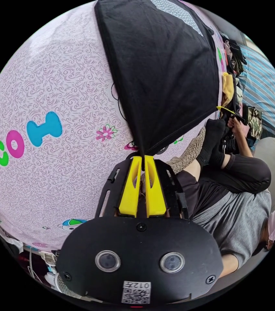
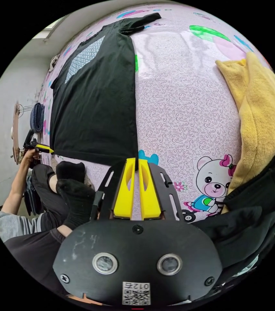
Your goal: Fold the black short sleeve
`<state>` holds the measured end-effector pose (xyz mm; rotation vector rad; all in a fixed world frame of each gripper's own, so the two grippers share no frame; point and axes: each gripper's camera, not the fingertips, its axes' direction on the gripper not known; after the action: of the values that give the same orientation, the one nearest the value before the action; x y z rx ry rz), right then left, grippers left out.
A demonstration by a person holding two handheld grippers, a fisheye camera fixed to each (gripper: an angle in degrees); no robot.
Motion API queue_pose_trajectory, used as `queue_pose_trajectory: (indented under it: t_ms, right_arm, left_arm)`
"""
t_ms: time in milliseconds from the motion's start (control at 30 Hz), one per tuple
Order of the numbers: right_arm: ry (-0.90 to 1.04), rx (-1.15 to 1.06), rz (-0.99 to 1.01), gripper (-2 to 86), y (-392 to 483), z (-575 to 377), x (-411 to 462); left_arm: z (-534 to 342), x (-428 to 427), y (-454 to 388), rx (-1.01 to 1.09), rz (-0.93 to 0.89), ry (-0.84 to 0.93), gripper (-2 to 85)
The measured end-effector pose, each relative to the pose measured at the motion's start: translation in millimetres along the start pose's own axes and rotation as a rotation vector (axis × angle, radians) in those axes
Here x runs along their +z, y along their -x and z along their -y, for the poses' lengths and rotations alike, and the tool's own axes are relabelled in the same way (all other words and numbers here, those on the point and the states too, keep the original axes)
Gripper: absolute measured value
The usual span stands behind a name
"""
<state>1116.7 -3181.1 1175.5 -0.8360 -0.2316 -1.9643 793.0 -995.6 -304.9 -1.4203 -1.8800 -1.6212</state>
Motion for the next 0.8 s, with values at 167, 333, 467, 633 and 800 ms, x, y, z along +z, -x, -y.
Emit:
queue_pose_trajectory:
  t_ms: [167, 333, 467, 633, 800]
  right_arm:
    - [0.028, -0.033, -0.101, -0.9, 28.1, 9.0, -6.0]
    - [0.035, 0.003, -0.07, -1.0, 35.1, 11.0, -4.8]
    - [0.021, 0.03, -0.016, -1.0, 37.0, 12.6, 0.0]
    - [0.011, 0.04, 0.014, -1.0, 44.5, 15.0, 10.9]
    - [0.018, 0.037, 0.017, -0.9, 55.9, 19.8, 27.4]
  left_arm:
    - [1.2, 6.2, 0.9, 0.0, -0.005, 0.015, 0.1]
    - [-3.8, 16.8, -4.7, 0.003, 0.048, 0.068, 0.1]
    - [-10.6, 26.6, -5.7, -0.004, 0.038, 0.068, 0.1]
    - [-19.0, 36.1, -7.6, -0.011, 0.013, 0.06, 0.1]
    - [-27.6, 54.4, -16.6, 0.008, 0.041, 0.136, 0.1]
